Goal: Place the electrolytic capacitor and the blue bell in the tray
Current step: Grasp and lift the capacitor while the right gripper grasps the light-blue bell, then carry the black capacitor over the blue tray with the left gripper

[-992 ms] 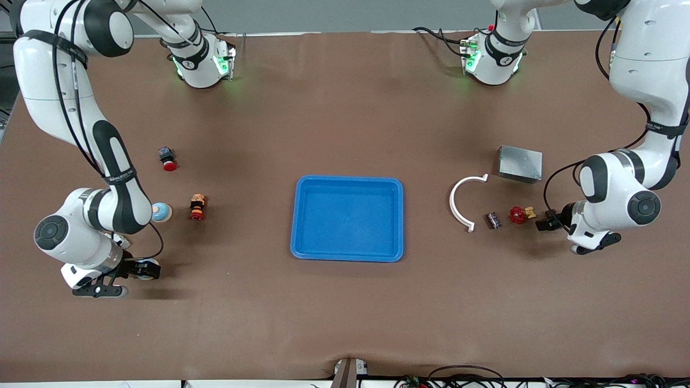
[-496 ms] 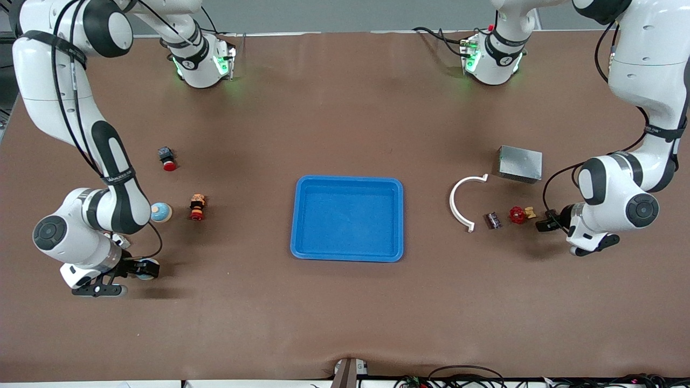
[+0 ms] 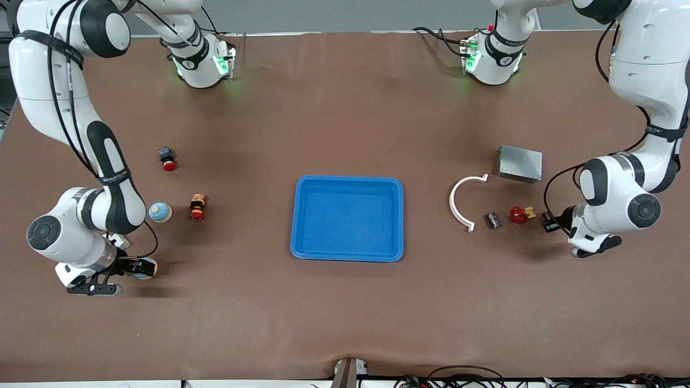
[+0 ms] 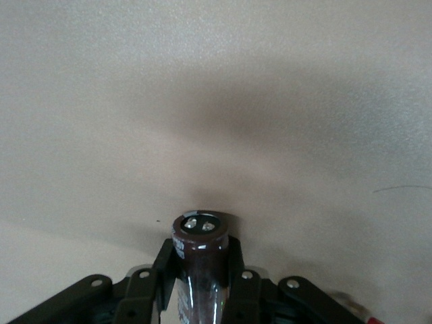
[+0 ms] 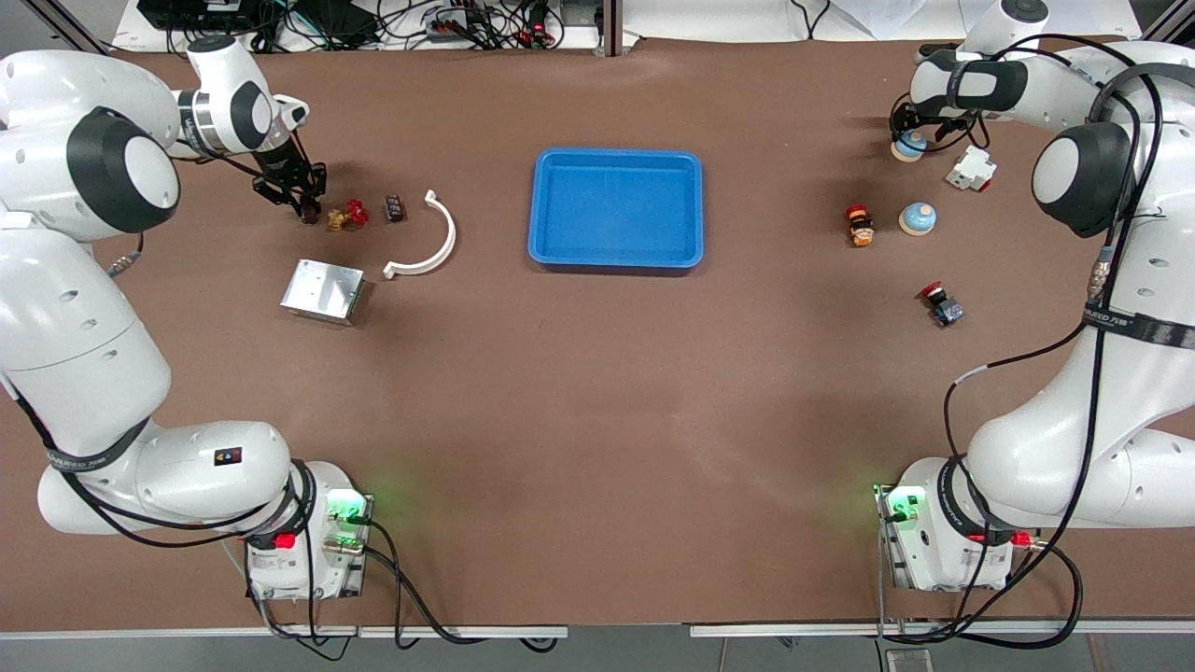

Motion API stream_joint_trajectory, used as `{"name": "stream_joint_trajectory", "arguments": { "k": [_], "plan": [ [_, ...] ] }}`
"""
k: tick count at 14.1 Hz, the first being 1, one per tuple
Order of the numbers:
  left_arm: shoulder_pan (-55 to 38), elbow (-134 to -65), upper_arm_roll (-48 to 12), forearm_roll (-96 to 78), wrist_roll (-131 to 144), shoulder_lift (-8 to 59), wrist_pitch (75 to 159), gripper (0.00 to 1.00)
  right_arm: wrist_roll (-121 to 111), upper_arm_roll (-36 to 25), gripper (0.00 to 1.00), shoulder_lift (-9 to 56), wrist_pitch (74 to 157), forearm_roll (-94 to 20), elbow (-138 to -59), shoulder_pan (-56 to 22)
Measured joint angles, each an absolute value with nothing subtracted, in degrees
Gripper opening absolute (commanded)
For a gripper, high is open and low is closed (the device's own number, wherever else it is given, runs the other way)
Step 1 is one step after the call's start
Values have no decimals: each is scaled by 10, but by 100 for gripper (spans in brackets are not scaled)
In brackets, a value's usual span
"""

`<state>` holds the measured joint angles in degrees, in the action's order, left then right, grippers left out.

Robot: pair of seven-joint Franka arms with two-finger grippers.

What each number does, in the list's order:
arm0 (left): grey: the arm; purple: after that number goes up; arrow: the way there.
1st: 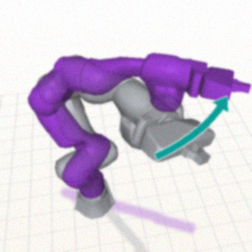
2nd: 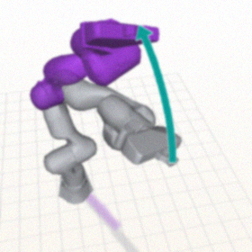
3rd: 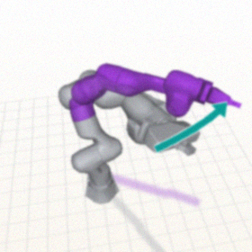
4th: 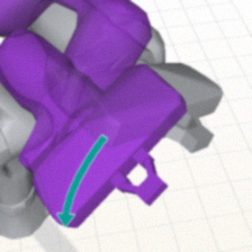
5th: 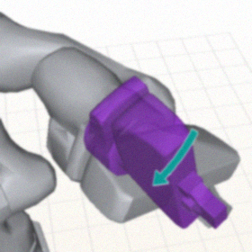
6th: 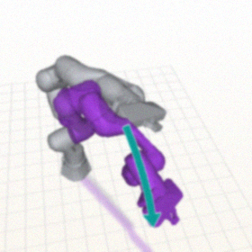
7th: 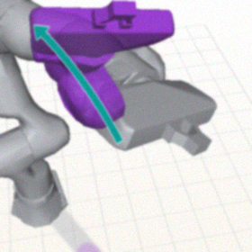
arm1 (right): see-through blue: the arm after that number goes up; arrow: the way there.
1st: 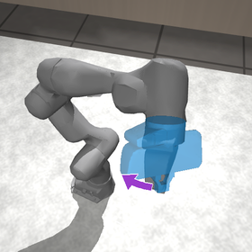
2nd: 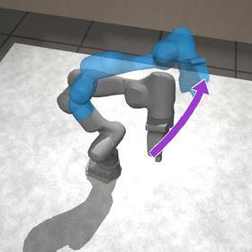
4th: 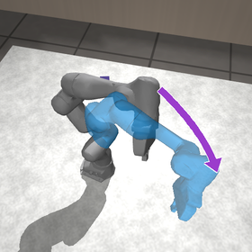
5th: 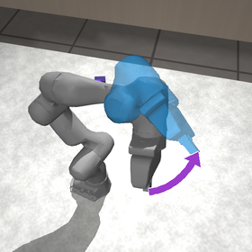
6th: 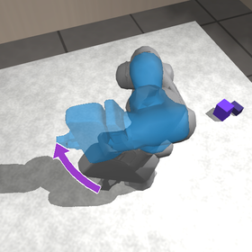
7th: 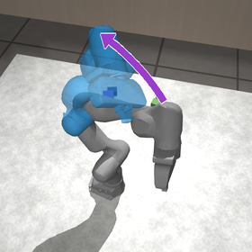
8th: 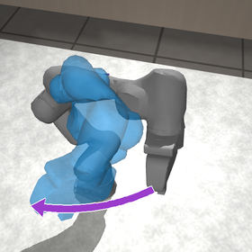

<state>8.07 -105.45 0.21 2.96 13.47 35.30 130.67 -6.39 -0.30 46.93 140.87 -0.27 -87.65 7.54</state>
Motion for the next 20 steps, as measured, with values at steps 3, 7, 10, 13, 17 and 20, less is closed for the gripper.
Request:
{"name": "stream_joint_trajectory", "arguments": {
  "k": [3,7,10,13,17,20],
  "plan": [
    [80,-1037,2,30,154,352,1299,0,-64,-1,93,469,1402,-3,-880,75],
    [74,-961,-2,30,175,336,1175,0,-64,0,82,470,1402,-3,-883,75],
    [74,-896,-39,29,261,319,1084,0,-64,5,83,469,1401,-3,-881,74],
    [71,-849,-110,29,397,308,1039,0,-64,11,83,468,1392,-3,-875,74],
    [67,-832,-217,29,588,300,1031,0,-64,11,83,466,1385,-3,-872,74],
    [36,-832,-276,29,716,302,1032,0,-64,11,85,465,1374,-3,-872,74]
  ]
}}
